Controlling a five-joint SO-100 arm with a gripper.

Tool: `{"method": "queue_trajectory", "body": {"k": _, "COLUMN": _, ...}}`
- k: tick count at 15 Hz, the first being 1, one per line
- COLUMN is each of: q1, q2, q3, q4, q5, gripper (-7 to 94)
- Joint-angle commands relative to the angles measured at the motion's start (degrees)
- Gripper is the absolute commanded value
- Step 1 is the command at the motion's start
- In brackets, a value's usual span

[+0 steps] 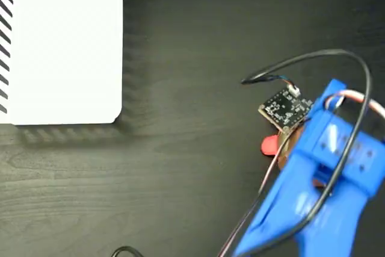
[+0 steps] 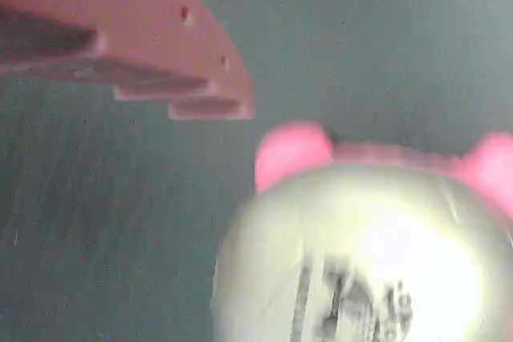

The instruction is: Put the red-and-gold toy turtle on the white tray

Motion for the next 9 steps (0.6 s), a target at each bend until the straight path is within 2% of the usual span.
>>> {"method": "queue_trajectory", "body": {"k": 1, "q1": -0.4, "q2": 0.2, "q3": -2.9, "q4": 0.2, "q5": 1.6, "gripper": 59}}
{"method": "queue_trajectory", "body": {"k": 6, "q1": -1.6, "q2": -3.0, "q3": -2.3, "q4": -2.1, "q5": 2.9, "gripper": 71}}
{"method": "queue_trajectory", "body": {"k": 9, "q1": -2.9, "q2": -4.7, "q3": -2.1, "q4": -3.7, "q5": 4.1, "gripper": 71}}
